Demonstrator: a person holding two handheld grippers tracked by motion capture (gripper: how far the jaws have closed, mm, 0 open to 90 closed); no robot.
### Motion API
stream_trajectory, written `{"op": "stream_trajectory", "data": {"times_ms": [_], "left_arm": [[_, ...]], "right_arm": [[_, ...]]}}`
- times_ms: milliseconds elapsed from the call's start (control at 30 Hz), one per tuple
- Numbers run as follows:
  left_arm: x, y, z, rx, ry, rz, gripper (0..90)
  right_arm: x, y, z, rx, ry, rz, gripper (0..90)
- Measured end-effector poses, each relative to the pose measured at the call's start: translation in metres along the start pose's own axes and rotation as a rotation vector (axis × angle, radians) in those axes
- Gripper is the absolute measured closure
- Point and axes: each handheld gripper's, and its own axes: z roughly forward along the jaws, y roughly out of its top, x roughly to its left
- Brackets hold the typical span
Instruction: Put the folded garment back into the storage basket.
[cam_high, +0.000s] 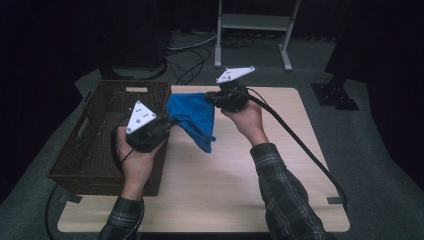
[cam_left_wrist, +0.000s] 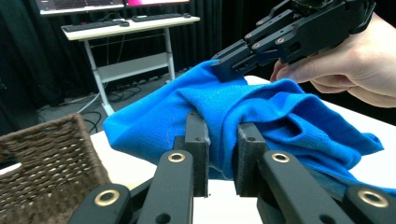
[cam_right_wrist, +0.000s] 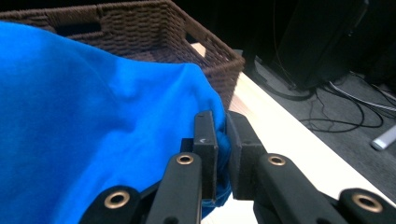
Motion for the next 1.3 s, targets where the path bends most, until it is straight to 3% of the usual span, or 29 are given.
{"op": "stream_trajectory", "data": {"times_ms": [433,1300], "left_arm": [[0.032,-0.003,-0.021,-0.007,0.024,0.0,79.2],[0.101,-0.033,-0.063,-0.016,0.108,-0.074,79.1]], "right_arm": [[0.014,0.025,0.028,0.004,0.013,-0.02,83.6],[0.053,0.064,0.104,0.019,0.09,-0.063,83.6]]}}
